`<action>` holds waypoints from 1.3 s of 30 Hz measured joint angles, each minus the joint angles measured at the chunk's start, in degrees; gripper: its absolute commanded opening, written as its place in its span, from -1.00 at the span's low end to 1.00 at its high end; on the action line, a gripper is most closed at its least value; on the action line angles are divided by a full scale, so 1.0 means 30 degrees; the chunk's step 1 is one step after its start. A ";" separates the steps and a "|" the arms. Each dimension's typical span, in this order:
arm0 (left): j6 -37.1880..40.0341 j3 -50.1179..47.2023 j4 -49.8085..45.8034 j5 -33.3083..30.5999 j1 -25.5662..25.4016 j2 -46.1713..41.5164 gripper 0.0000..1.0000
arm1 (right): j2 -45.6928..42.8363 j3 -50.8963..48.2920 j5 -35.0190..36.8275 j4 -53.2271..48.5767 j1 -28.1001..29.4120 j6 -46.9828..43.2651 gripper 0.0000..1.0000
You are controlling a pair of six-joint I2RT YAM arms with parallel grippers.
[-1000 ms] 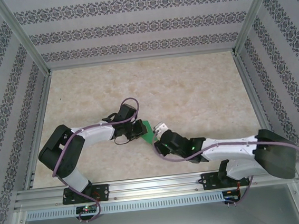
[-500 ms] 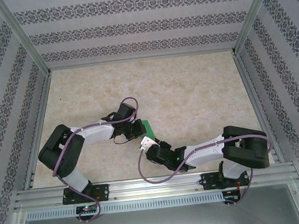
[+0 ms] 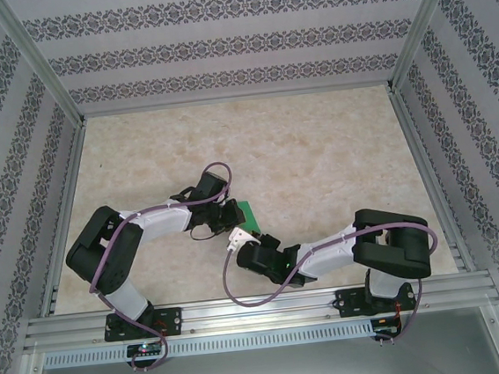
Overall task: Fold a paper plane with a square sheet of paper (pick it up from the middle)
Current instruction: Fold the wing for the fifth time at the center of the table.
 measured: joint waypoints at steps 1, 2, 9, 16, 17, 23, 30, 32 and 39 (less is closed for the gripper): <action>0.0000 0.0000 0.0000 0.0000 0.0007 0.0000 -0.79 | 0.0044 0.0000 0.0073 0.0000 0.0000 0.0022 -0.56; 0.0000 0.0000 0.0000 0.0000 0.0007 0.0000 -0.79 | 0.0058 0.0000 0.0146 0.0000 0.0000 0.0036 -0.56; 0.0007 0.0015 -0.0066 0.0000 0.0000 0.0000 -0.79 | 0.0058 -0.0007 0.0474 -0.0007 0.0000 0.0197 -0.71; 0.0058 0.0022 -0.0153 0.0000 0.0007 0.0000 -0.79 | 0.0058 -0.0007 0.0568 -0.0022 0.0000 0.0619 -0.69; 0.0058 0.0022 -0.0160 0.0000 0.0007 0.0000 -0.79 | 0.0058 -0.0007 0.0597 -0.0022 0.0000 0.0648 -0.69; 0.0058 0.0073 -0.0204 0.0000 0.0007 0.0000 -0.79 | 0.0051 -0.0007 0.0743 -0.0146 0.0000 0.0750 -0.72; 0.0058 0.0087 -0.0277 0.0000 0.0007 0.0000 -0.78 | 0.0058 -0.0007 0.0831 -0.0386 -0.0007 0.1056 -0.88; 0.0058 0.0087 -0.0291 -0.0007 0.0007 0.0000 -0.76 | 0.0058 -0.0007 0.0823 -0.0408 -0.0015 0.1180 -0.91; 0.0255 0.0087 -0.0605 -0.0270 0.0219 -0.0561 -0.58 | 0.0044 -0.0007 0.0219 -0.0299 -0.0634 0.2018 -1.00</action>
